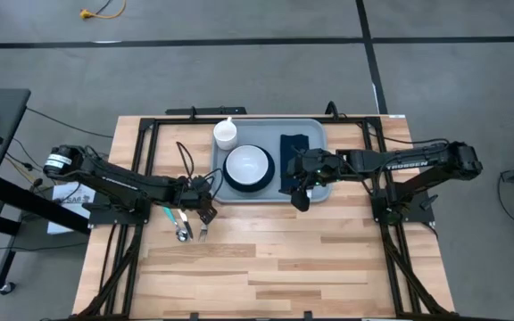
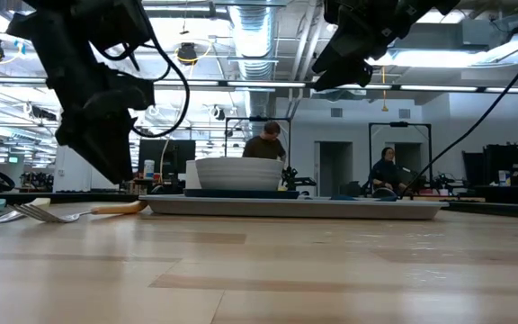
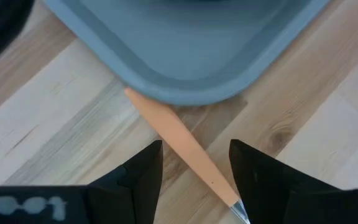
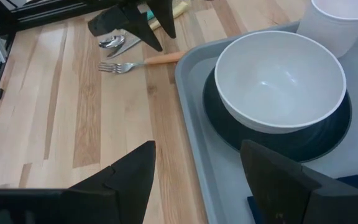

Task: Set up tray
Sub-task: Put the orange fork on top of the dark blue table napkin on the gray table tray

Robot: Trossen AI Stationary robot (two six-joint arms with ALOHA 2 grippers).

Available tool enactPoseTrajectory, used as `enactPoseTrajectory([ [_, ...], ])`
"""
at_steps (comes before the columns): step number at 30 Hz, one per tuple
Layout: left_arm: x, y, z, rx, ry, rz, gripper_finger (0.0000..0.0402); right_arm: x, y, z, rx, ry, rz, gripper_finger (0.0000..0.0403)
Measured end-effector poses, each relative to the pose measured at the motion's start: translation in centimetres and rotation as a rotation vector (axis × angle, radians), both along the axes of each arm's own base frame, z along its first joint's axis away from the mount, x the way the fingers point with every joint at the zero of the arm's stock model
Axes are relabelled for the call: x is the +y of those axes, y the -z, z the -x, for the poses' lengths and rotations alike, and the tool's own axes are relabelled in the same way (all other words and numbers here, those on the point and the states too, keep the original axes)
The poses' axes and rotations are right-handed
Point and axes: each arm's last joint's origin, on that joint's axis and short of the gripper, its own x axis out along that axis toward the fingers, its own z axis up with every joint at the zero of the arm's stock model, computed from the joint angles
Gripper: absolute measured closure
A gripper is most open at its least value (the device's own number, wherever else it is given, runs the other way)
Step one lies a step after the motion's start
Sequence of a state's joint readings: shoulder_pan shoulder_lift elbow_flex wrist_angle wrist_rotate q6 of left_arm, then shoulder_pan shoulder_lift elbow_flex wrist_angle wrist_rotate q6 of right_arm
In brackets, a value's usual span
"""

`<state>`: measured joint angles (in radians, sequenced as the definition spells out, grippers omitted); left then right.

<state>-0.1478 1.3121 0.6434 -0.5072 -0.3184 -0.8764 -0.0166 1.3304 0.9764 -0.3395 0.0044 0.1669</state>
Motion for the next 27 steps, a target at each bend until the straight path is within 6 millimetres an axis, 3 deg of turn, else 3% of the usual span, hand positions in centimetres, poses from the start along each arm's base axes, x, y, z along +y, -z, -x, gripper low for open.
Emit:
enactPoseTrajectory([
  [27,-1.3,1.2,0.6,-0.071,-0.091,0.031,0.0227,0.1,0.0,0.0,0.004,-0.008,0.007,0.0172],
])
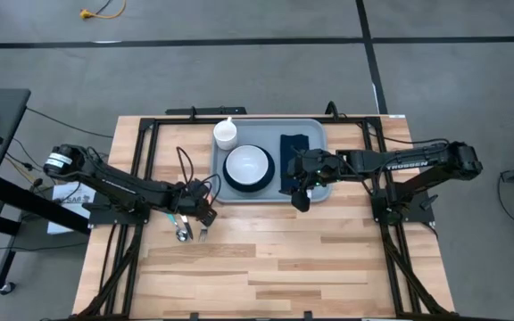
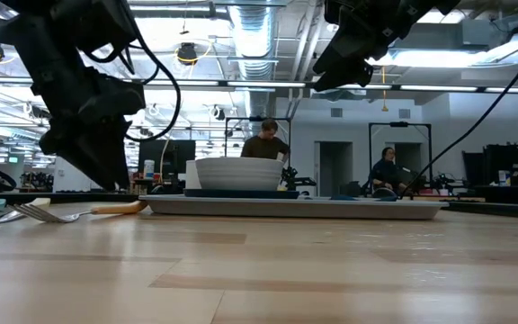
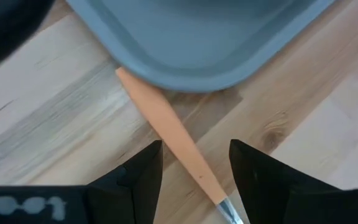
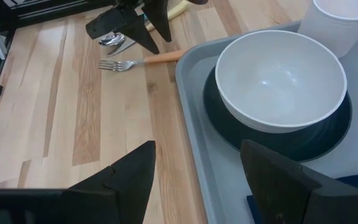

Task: Set up tray
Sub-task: Put the orange fork on top of the dark blue table napkin on the gray table tray

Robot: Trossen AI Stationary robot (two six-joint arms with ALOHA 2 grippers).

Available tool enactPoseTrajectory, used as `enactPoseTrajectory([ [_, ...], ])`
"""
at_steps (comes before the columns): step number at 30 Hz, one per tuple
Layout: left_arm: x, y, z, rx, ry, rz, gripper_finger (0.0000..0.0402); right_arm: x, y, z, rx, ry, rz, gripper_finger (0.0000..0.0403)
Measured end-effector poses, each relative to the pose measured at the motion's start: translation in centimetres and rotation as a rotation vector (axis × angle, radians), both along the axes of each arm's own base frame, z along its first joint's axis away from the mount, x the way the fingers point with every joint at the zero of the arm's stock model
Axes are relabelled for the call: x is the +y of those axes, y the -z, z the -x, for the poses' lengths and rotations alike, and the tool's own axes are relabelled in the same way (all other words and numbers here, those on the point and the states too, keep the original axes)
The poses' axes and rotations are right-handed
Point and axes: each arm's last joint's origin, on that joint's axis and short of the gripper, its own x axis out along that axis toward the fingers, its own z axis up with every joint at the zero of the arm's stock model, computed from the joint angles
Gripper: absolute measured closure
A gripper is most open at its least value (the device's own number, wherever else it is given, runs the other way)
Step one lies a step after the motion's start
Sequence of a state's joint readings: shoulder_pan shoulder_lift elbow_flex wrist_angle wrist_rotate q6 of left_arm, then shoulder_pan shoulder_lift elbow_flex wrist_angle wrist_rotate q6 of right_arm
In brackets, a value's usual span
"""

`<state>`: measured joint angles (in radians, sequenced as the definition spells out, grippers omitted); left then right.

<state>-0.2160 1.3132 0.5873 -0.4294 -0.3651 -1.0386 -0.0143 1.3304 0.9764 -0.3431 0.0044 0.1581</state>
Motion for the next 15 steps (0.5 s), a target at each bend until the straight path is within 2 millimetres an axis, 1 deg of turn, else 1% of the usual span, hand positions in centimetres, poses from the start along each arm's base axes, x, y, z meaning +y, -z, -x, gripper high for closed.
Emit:
enactPoseTrajectory([
  [4,-0.1,0.5,-0.1,0.018,-0.011,-0.007,0.0227,0.0,0.0,0.0,0.000,0.000,0.000,0.0172],
  [8,-0.1,1.6,-0.3,0.084,-0.009,-0.016,0.0227,0.0,0.0,0.0,0.000,0.000,0.000,0.0172],
  [15,-0.2,2.7,-0.9,0.100,-0.003,0.002,0.0227,0.0,0.1,0.1,0.012,-0.001,-0.001,0.0172],
])
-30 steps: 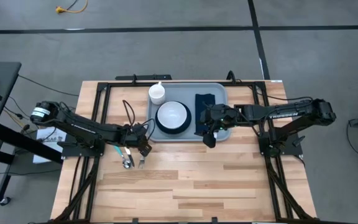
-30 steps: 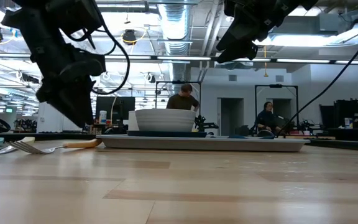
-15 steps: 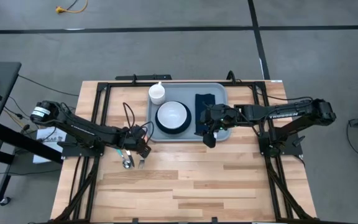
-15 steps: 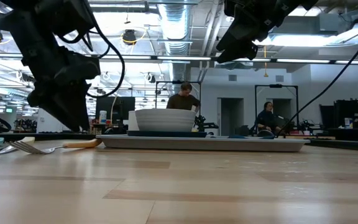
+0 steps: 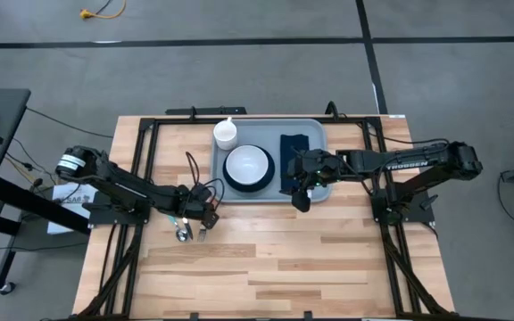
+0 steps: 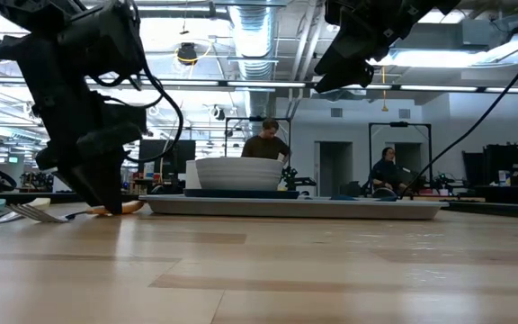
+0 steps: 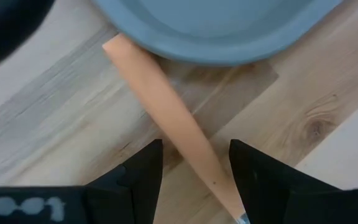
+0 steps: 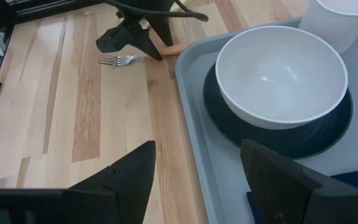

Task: Set up tray
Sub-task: Put the orange fork on top of the dark blue table napkin on the gray table tray

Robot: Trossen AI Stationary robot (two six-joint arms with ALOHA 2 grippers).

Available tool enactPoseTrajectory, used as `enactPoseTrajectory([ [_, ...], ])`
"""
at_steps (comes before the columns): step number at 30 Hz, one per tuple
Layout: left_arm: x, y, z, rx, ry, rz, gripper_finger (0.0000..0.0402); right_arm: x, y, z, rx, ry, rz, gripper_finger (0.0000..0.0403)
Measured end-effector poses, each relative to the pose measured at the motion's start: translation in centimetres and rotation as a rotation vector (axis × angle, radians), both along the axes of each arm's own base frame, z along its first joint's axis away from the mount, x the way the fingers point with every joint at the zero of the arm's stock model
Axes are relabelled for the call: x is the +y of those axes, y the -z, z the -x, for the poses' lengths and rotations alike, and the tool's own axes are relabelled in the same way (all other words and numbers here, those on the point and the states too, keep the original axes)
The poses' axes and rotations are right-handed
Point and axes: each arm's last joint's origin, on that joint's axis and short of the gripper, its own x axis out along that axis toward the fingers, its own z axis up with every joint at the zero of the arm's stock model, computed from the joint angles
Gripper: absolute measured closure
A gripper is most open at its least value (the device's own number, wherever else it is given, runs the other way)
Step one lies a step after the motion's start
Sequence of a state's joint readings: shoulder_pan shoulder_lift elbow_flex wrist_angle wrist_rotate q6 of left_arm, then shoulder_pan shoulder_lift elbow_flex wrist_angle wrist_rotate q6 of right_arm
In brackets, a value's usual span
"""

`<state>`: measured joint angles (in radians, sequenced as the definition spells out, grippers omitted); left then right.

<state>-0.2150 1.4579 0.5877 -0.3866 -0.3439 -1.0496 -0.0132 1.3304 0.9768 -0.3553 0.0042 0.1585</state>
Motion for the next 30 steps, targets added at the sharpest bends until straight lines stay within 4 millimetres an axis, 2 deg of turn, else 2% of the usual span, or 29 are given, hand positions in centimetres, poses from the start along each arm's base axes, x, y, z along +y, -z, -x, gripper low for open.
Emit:
enactPoseTrajectory([
  [11,0.0,0.2,0.2,0.035,0.007,-0.010,0.0232,0.0,0.0,0.0,0.003,0.000,0.000,0.0172],
  [22,-0.7,0.3,0.5,0.066,0.051,0.034,0.0312,0.0,0.0,0.0,0.003,-0.002,-0.001,0.0172],
  [30,-1.1,0.3,0.6,0.072,0.077,0.056,0.0345,0.0,0.0,0.0,0.003,-0.002,-0.002,0.0172],
])
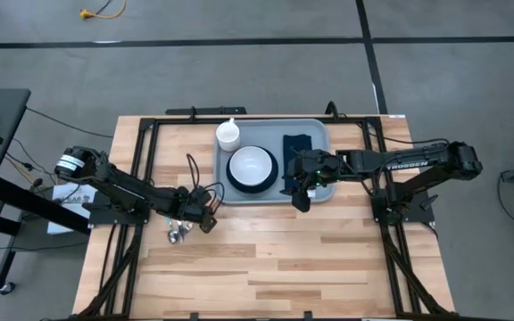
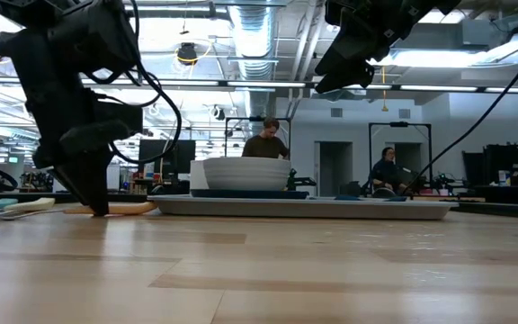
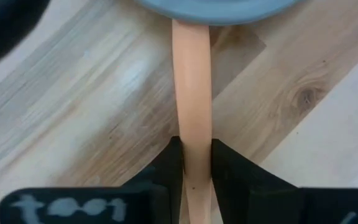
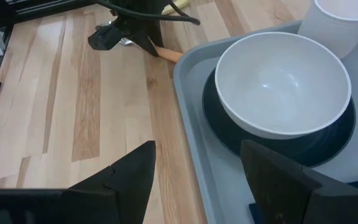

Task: Set up tray
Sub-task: Put the orange fork on top of the dark blue table napkin on the gray table tray

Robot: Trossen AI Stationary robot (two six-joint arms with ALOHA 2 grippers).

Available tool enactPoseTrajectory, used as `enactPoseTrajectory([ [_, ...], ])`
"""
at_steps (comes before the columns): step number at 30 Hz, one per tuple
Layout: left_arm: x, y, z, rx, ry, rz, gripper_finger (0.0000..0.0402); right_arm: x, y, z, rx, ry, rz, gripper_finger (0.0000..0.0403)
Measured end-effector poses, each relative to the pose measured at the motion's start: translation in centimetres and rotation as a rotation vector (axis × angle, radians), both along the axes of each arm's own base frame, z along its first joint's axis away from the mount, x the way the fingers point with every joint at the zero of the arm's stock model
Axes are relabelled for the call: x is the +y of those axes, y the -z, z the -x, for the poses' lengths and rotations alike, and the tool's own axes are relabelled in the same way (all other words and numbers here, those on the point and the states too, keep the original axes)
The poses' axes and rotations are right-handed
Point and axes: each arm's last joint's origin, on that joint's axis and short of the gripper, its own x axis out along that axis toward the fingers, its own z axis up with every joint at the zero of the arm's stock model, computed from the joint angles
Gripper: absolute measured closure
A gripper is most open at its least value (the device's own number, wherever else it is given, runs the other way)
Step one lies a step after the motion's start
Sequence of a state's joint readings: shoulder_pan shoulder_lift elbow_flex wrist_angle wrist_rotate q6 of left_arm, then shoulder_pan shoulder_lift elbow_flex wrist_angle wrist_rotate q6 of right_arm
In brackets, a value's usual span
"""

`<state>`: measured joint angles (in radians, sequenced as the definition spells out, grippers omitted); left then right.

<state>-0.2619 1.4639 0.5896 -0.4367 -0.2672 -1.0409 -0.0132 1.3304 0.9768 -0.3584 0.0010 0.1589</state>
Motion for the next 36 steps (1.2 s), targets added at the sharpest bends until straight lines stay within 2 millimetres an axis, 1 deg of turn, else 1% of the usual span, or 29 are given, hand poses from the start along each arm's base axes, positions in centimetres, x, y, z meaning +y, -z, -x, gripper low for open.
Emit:
enactPoseTrajectory([
  [6,-0.1,-0.2,-0.2,-0.003,0.004,0.008,0.0345,0.0,0.0,0.0,0.000,0.000,0.000,0.0172],
  [14,-1.3,-1.1,-0.6,0.029,0.072,0.066,0.0343,0.0,0.0,0.0,0.000,0.000,0.000,0.0172],
  [20,-2.2,-2.0,-1.1,0.002,0.139,0.020,0.0343,0.0,-0.2,-0.2,-0.026,-0.001,0.001,0.0172],
  [24,-2.5,-3.0,-1.6,-0.003,0.201,-0.065,0.0343,0.0,-0.5,-0.4,-0.069,-0.004,-0.001,0.0172],
  [27,-2.7,-4.0,-2.0,0.002,0.277,-0.163,0.0343,0.1,-0.7,-0.5,-0.086,-0.006,-0.001,0.0172],
  [36,-2.9,-7.7,-4.0,0.031,0.615,-0.538,0.0342,0.1,-0.9,-0.7,-0.112,0.040,-0.060,0.0172],
])
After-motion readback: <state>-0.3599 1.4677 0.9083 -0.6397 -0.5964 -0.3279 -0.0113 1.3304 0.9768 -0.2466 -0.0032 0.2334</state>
